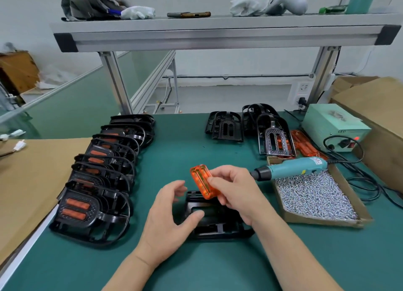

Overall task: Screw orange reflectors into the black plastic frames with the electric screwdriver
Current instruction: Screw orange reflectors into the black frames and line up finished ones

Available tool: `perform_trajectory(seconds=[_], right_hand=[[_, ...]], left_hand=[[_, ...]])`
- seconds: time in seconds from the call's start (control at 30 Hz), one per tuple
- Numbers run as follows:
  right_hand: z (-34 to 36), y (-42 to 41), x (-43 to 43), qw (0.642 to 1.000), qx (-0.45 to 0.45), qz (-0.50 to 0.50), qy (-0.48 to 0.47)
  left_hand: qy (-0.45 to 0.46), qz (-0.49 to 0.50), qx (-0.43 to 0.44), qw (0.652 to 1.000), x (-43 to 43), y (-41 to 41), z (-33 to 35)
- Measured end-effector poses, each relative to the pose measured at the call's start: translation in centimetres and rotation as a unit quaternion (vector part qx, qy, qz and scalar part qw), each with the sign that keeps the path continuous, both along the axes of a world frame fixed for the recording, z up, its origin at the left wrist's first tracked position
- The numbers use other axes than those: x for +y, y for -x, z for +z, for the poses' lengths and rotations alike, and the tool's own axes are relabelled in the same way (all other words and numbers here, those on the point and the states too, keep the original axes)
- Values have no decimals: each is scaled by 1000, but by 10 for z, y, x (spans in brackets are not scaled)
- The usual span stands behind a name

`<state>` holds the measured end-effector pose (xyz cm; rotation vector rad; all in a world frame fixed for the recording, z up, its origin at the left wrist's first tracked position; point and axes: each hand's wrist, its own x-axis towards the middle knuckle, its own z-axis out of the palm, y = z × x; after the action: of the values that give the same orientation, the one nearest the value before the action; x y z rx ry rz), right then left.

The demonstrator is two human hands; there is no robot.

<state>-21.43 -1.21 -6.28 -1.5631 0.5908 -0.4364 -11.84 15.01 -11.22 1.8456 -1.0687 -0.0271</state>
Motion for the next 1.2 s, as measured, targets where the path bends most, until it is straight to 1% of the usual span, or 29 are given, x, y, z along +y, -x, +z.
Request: perform_trajectory(seconds=[0.13, 0.3, 0.57, 0.83, 1.03, 1.2], right_hand=[[-13, 1, 7, 999, -7, 26, 19], [-17, 2, 8, 997, -31, 42, 60], [-23, 1, 8, 995, -36, 47, 74], [-25, 1, 8, 994, -31, 67, 79], [-27, 1, 9, 994, -40, 61, 76], [-27, 1, 12, 995, -42, 29, 87]], left_hand=[[27, 7, -11, 1000, 1, 1, 0], [25, 1, -31, 999, 1, 1, -3], [16, 5, -39, 999, 0, -1, -4], [17, 14, -71, 997, -1, -3, -4], [13, 15, -75, 997, -2, -3, -6], [-9, 12, -67, 998, -1, -2, -6]])
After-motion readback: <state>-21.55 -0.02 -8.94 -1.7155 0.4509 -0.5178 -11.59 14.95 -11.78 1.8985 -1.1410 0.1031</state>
